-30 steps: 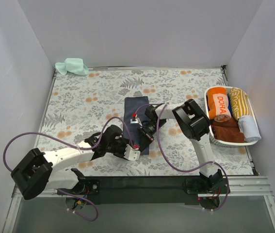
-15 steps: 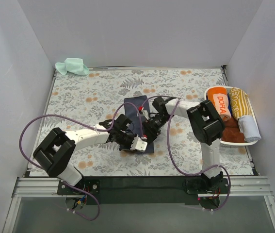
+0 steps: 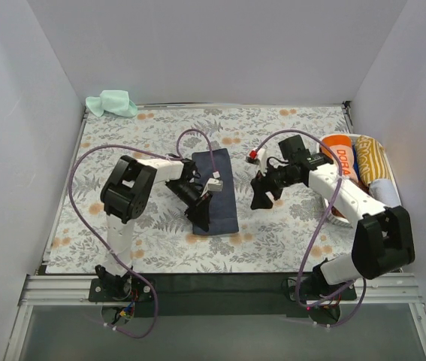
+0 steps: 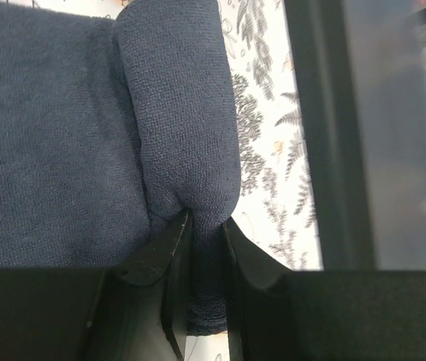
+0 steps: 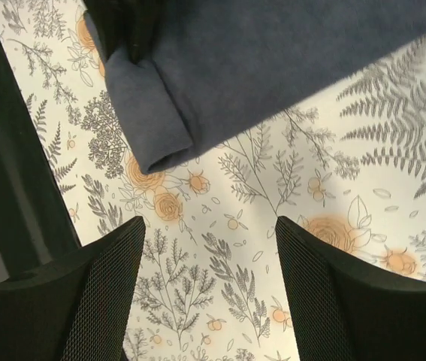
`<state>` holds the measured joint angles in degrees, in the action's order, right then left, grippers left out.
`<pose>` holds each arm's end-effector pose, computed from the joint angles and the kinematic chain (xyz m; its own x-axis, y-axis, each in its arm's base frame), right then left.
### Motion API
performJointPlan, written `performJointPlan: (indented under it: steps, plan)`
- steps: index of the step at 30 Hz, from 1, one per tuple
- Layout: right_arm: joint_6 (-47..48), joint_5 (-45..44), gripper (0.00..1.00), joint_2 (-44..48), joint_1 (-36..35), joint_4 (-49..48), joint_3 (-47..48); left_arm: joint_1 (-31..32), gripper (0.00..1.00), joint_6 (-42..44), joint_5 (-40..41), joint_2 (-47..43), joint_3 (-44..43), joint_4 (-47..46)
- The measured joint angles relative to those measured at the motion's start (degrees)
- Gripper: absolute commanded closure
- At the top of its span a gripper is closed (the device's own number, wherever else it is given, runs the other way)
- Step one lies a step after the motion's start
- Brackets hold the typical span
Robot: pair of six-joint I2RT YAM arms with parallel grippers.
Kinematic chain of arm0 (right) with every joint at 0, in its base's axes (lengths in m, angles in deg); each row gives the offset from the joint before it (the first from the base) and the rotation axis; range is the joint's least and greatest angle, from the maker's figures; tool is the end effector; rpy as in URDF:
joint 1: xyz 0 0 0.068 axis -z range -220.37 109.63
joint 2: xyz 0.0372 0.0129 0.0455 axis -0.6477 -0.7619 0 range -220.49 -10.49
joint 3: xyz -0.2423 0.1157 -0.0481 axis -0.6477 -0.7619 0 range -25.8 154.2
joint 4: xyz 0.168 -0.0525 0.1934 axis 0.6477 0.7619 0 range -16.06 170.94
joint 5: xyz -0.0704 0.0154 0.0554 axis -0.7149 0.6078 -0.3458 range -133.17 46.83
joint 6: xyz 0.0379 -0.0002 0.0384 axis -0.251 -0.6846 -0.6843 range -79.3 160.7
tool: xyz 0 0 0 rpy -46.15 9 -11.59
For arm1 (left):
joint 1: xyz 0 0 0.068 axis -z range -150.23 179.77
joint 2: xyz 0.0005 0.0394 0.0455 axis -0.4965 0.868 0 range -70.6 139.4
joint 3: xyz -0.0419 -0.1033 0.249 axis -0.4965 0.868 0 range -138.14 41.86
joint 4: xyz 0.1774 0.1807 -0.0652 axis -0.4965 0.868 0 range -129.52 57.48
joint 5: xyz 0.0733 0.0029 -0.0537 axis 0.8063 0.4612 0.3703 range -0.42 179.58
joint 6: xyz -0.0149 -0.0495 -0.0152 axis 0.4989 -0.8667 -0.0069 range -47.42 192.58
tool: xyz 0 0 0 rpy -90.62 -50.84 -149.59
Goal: Roll the towels
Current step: Roll the towel
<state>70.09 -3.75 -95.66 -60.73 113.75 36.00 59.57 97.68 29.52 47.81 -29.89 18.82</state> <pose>0.2661 0.1230 0.2438 -0.4652 -0.5771 -0.6712 -0.8789 0.3916 0.2723 0.2743 -0.1927 0.1201 -0.7363 0.6658 -0.1206 0.4039 0.2895 -0.8678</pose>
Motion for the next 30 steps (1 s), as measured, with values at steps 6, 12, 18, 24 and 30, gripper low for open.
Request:
performJointPlan:
  steps: [6,12,18,24,30]
  plan:
    - [1.3,-8.2,0.35,4.4,-14.1,-7.3,-4.2,-1.9,0.96,-1.0,-4.6,10.5,-9.0,12.5]
    - [2.8,-18.2,0.34,0.1,-29.0,-15.5,-6.8,-2.6,0.93,-1.7,-5.5,15.5,-13.8,19.3]
    - [4.5,-24.3,0.44,-6.7,-34.3,-23.1,-7.0,-3.1,0.87,-2.1,-5.8,18.7,-17.2,23.7]
    - [7.1,-25.2,0.99,-10.7,-34.9,-27.7,-8.4,-3.7,0.71,-1.9,-5.7,19.1,-17.6,25.0]
    - [7.9,-21.0,0.99,-10.9,-34.3,-28.0,-8.5,-6.3,0.52,-1.0,-6.1,13.7,-12.1,22.3]
